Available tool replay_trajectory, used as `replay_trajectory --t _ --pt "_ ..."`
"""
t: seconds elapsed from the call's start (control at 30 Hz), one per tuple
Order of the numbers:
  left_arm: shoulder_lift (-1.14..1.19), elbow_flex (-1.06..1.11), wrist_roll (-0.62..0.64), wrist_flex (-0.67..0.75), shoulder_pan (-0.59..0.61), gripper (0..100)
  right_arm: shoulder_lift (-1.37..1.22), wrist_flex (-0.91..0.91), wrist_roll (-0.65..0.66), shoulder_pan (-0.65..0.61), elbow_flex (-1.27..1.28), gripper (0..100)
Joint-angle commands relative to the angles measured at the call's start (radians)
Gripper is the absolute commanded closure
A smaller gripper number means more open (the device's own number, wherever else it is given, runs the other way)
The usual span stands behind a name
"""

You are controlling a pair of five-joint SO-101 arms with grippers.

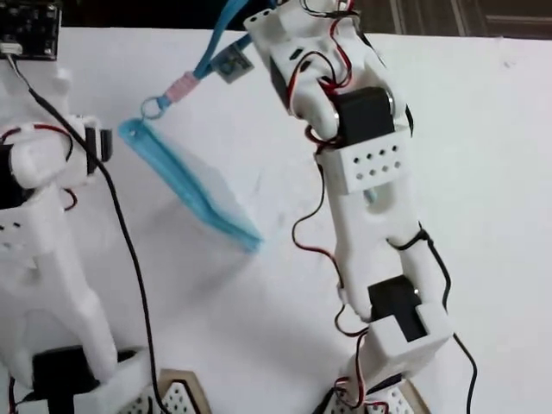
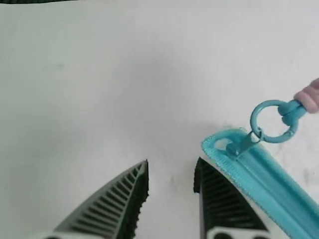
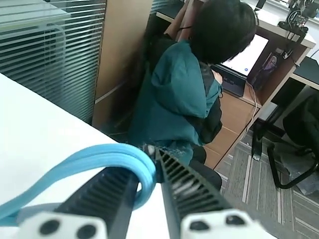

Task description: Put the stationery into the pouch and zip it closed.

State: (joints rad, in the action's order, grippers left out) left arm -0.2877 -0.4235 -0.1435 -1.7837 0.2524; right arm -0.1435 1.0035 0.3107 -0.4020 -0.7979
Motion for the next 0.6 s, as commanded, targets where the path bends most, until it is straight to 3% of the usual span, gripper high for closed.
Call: replay_trajectory --t 0.0,0.57 --pt "-0.027 0.008 -0.002 0.006 -0.062 83 0.010 -0.004 -0.005 0.007 -0.014 98.1" --pt "-0.033 0.307 0.000 0.241 -0.002 83 0.010 -0.004 -0.002 0.015 -0.014 98.1"
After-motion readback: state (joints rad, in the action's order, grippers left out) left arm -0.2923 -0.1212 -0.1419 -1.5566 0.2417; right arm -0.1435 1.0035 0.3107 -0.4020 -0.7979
